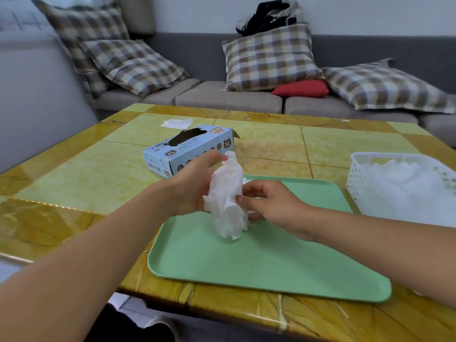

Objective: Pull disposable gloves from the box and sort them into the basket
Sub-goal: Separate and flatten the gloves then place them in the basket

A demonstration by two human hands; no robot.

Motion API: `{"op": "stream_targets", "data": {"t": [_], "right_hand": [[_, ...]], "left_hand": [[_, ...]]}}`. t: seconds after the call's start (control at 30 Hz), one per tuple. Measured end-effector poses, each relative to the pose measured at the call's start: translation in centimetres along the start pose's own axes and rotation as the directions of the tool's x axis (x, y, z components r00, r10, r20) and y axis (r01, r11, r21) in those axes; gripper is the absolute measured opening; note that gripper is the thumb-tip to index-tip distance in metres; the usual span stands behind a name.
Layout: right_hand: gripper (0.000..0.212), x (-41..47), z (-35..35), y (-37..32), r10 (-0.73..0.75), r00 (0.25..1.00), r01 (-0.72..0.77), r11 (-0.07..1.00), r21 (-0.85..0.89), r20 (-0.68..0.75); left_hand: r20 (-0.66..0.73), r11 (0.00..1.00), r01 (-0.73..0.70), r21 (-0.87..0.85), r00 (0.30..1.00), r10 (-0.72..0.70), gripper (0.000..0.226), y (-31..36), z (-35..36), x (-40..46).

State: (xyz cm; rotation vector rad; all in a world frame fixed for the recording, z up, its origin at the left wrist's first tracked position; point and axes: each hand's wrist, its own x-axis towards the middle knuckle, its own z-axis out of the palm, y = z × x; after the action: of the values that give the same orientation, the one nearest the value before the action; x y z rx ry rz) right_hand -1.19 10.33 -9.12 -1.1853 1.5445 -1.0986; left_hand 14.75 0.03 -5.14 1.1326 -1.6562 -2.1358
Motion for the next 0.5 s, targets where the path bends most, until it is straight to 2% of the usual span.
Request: {"op": "stream_targets", "data": {"t": [0.07,0.13,0.2,0.27,0.3,0.4,0.5], "right_hand": [[0.017,-0.1,-0.3,-0.5,0.049,0.999,-0.050,0.995,0.086,0.011],[0.019,-0.3,-0.7,-1.0,0.078,0.996,-0.083,0.981,0.173,0.035],[0.035,-0.5,-1.0,-1.3,0.067,0.995,-0.082,0.968,0.238,0.071],[0.055,-0.5,-1.0,-1.3,0.051,0.996,-0.065,0.975,0.212,0.068],[0.057,-0.4,-1.0,-1.1,0.044,0.998,-0.051,0.984,0.173,0.040],[0.031,-0.3,-0.9,-0.4,0.038,0.999,-0.037,0.996,0.086,-0.015],[0.019,-0.4,-1.1,0.0,0.050,0.998,-0.052,0.997,0.066,0.026]], "left_hand": [[-0.015,0.994,-0.078,0.074,0.997,0.079,0.052,-0.1,0.3,-0.2],[-0.052,0.973,-0.130,0.190,0.988,0.142,0.042,-0.5,0.5,0.0],[-0.110,0.962,-0.163,0.219,0.976,0.190,0.035,-0.6,0.7,0.3],[-0.162,0.964,-0.200,0.178,0.960,0.229,0.031,-0.6,1.1,0.4],[-0.182,0.960,-0.221,0.171,0.951,0.251,0.028,-0.6,1.4,0.4],[-0.221,0.947,-0.223,0.233,0.936,0.275,0.028,-0.9,1.9,0.9],[-0.204,0.922,-0.181,0.343,0.943,0.262,0.051,-0.9,1.9,1.0]]}}
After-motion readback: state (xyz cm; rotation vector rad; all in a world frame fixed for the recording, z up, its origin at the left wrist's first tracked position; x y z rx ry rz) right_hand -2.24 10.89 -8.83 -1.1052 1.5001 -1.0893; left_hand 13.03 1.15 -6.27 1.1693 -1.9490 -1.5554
